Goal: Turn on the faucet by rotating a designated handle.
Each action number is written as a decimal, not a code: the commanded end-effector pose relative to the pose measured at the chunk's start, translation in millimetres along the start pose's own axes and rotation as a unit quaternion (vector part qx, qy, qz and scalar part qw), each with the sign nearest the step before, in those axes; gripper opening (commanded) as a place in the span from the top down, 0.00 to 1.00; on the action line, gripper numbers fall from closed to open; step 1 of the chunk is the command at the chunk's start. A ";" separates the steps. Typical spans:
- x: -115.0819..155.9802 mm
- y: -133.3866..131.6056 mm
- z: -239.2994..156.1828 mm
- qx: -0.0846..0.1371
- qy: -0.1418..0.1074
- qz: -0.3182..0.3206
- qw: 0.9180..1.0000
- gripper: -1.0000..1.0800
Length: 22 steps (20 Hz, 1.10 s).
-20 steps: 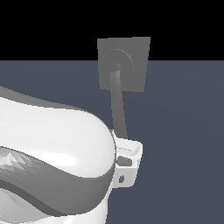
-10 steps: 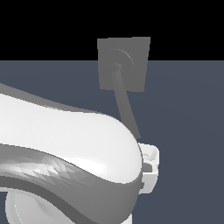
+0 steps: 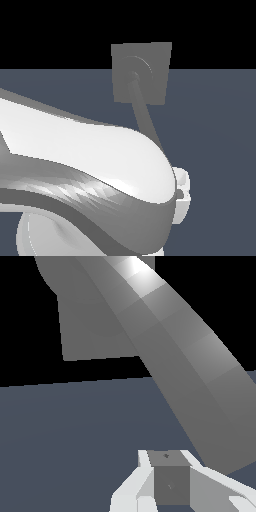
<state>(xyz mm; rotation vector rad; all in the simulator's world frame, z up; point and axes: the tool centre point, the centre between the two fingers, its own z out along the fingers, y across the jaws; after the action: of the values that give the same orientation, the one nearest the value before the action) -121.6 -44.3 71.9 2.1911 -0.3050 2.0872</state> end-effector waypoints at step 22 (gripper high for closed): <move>77.6 75.7 -0.2 -0.014 0.023 -0.006 1.000 1.00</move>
<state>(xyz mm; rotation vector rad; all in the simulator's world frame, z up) -140.5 -116.6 129.5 2.1583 -0.3139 2.0756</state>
